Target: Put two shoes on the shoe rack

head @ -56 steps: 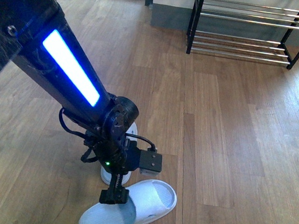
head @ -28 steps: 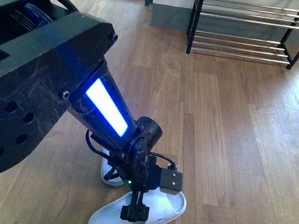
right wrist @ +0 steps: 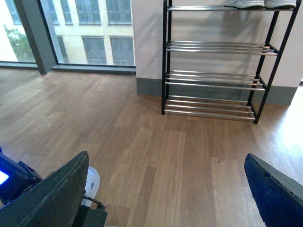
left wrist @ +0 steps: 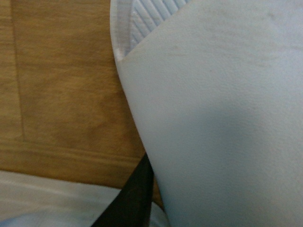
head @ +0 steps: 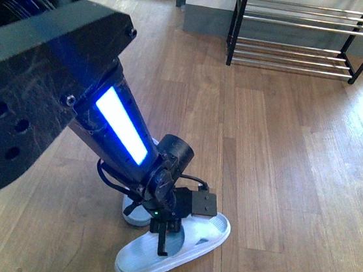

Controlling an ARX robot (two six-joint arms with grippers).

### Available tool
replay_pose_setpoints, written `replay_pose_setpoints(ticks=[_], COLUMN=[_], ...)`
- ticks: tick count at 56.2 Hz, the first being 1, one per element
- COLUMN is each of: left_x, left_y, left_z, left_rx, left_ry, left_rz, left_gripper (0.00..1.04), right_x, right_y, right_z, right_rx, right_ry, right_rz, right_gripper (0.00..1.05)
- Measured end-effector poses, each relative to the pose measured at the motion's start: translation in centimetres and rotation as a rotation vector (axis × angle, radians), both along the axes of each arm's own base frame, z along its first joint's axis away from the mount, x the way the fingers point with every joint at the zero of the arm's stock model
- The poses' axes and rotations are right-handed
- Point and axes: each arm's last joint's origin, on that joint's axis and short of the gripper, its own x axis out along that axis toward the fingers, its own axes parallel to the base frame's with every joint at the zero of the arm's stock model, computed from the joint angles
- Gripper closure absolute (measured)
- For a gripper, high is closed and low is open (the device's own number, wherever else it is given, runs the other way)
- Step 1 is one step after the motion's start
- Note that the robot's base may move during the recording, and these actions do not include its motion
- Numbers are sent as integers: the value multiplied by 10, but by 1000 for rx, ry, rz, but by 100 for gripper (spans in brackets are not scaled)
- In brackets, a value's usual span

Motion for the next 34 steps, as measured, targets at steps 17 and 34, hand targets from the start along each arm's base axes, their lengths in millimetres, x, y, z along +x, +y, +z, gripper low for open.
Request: replay_pose_setpoints(ticks=[17, 34], left_x=[1, 30], left_y=[14, 174], left_z=[65, 265], left_rx=[19, 0], left_ry=[-265, -717], left_rz=[166, 647], left_gripper=[103, 103], right_x=[0, 0], right_y=[0, 0], right_z=[0, 0], right_rx=[0, 0], right_ry=[0, 0], right_rz=[0, 0], right_gripper=[9, 9])
